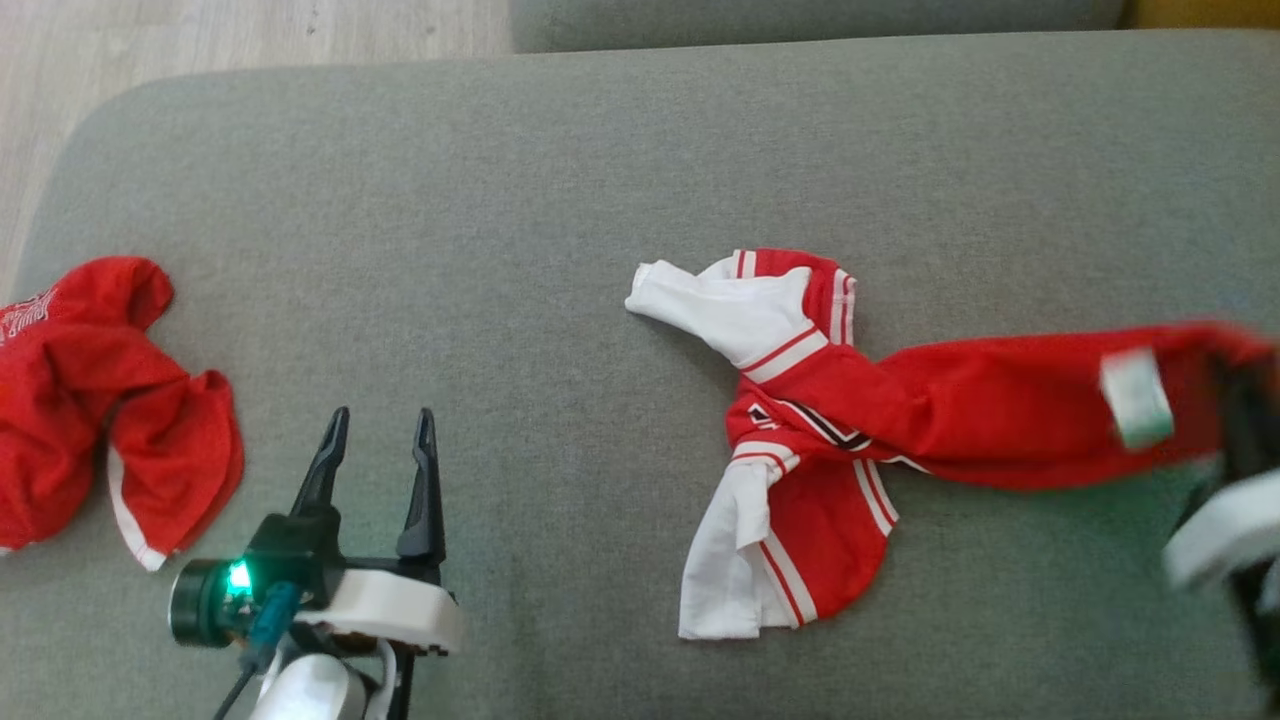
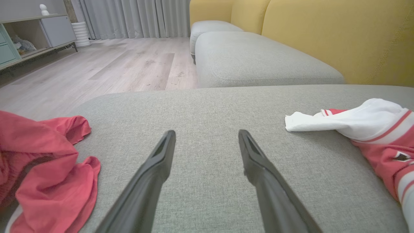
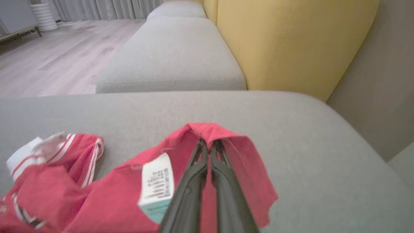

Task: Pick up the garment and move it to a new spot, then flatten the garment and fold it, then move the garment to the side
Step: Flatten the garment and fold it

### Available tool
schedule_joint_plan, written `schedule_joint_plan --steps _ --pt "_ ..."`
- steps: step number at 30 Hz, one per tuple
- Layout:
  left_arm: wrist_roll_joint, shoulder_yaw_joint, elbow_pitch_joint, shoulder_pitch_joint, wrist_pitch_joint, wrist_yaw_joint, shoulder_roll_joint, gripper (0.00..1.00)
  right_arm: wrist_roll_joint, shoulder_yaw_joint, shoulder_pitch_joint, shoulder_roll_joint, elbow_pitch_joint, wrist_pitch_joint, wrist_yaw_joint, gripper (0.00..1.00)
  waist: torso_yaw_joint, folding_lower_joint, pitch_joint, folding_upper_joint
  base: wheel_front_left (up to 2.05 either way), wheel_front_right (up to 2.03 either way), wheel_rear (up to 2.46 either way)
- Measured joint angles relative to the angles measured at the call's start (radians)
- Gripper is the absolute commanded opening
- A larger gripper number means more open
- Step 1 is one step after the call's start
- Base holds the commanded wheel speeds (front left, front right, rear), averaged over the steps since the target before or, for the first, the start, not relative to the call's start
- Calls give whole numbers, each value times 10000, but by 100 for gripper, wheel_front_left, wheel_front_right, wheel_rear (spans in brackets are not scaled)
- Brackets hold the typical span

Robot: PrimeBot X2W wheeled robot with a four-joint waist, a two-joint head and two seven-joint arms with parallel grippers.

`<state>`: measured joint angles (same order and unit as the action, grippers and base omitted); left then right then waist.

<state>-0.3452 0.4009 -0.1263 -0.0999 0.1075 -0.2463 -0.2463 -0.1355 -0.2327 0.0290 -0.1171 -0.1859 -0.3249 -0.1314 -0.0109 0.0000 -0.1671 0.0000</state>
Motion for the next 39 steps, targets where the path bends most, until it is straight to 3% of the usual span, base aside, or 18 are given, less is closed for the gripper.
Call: schedule_joint_plan --steps 5,12,18,19,20,23,28,33,39 --pt "2 255 -19 -347 12 102 90 100 -38 -261 -1951 -991 911 -466 0 0 -277 1 -229 0 0 0 0" --pt "10 533 -182 -1162 163 274 347 100 -221 -779 -4425 -2159 3413 -69 0 0 -900 1 -937 0 0 0 0" --pt "17 577 -416 -1417 353 353 481 100 -180 -1402 -5694 -2493 5137 435 0 0 -1339 1 -1453 0 0 0 0" --pt "17 581 -476 -1482 397 355 500 100 -90 -1482 -5825 -2510 5532 441 0 25 -1408 2 -1536 0 0 0 0" --pt "17 583 -556 -1540 443 360 535 100 -59 -1523 -5896 -2508 5877 550 0 100 -1475 3 -1602 0 0 0 0" --pt "15 591 -673 -1649 539 366 612 100 -36 -1421 -5906 -2426 6548 982 0 100 -1591 2 -1701 0 0 0 0" --pt "13 581 -846 -1641 608 349 610 100 -38 -1035 -5779 -2174 6339 2205 0 100 -1388 0 -1539 0 0 0 0" --pt "6 537 -861 -1582 600 261 453 100 -146 -395 -4600 -1490 4911 3277 0 100 -1039 0 -1219 0 0 0 0" --pt "-105 476 -692 -1065 418 73 146 100 -173 180 -2427 -362 2452 3522 0 100 -589 -1 -659 0 0 0 0"
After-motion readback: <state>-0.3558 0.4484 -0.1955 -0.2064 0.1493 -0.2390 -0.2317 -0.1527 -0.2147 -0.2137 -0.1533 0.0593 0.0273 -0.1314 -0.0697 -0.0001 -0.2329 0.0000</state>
